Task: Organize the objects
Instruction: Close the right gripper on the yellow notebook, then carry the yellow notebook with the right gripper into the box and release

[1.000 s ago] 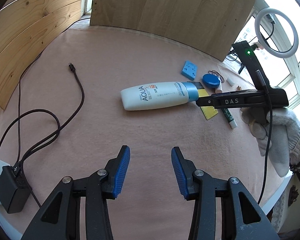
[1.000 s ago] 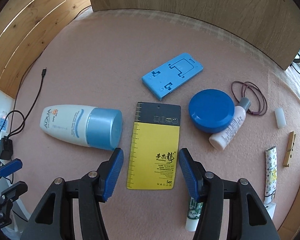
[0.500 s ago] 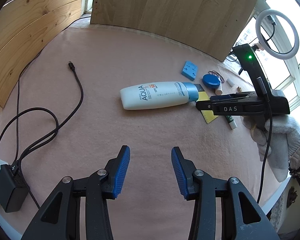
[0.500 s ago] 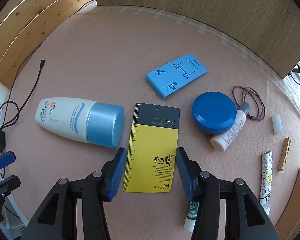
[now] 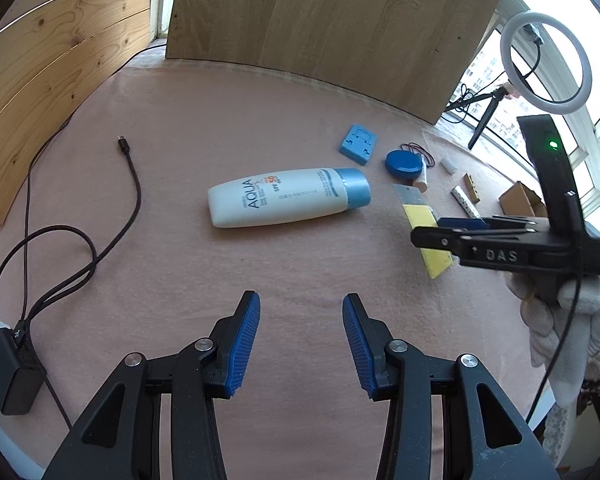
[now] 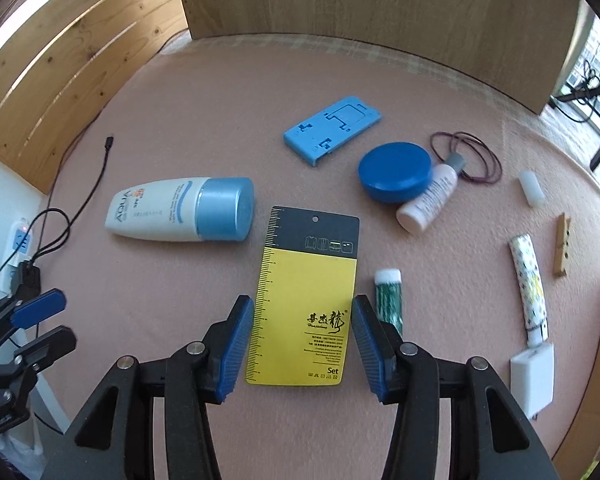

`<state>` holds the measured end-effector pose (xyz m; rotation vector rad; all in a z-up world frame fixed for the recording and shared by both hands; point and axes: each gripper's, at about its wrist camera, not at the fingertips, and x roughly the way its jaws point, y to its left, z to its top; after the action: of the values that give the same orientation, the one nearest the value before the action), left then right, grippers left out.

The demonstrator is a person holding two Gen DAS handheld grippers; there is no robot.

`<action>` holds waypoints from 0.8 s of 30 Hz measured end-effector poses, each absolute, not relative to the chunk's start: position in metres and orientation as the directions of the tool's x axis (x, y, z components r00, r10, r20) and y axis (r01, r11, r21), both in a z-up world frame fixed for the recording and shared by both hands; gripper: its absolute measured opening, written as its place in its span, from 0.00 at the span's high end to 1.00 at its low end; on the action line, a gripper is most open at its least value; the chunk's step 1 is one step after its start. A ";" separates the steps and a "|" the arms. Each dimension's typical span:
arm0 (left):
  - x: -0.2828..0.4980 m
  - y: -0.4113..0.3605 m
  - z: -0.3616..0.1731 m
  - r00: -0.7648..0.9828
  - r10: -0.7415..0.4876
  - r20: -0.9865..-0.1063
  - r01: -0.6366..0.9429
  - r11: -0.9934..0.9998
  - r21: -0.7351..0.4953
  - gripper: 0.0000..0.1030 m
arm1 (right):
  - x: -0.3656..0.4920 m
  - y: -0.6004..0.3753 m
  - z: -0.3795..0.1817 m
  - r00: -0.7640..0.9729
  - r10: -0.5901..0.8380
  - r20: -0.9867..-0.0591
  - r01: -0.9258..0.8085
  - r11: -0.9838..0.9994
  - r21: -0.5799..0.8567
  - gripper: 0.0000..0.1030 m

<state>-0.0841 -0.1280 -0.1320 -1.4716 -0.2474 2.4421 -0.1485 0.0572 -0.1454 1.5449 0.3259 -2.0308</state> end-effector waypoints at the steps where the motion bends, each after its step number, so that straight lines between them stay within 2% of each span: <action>1: -0.083 -0.125 -0.131 -0.443 0.324 -0.836 -0.152 -0.946 -0.286 0.55 | -0.144 0.051 -0.143 -0.180 -0.293 -0.939 0.566 -0.812 0.144 0.55; 13: -0.076 -0.057 -0.119 -0.444 0.350 -0.825 -0.219 -0.935 -0.279 0.55 | -0.117 0.132 -0.093 -0.262 -0.330 -0.907 0.561 -0.817 0.136 0.55; 24: -0.076 0.016 -0.116 -0.426 0.376 -0.823 -0.285 -0.919 -0.272 0.55 | -0.136 0.242 -0.069 -0.348 -0.297 -0.889 0.440 -0.889 0.125 0.55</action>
<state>-0.0756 0.0158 -0.1159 -1.3958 -0.1278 2.3621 -0.1355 0.2425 -0.0694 1.4475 0.1887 -2.2560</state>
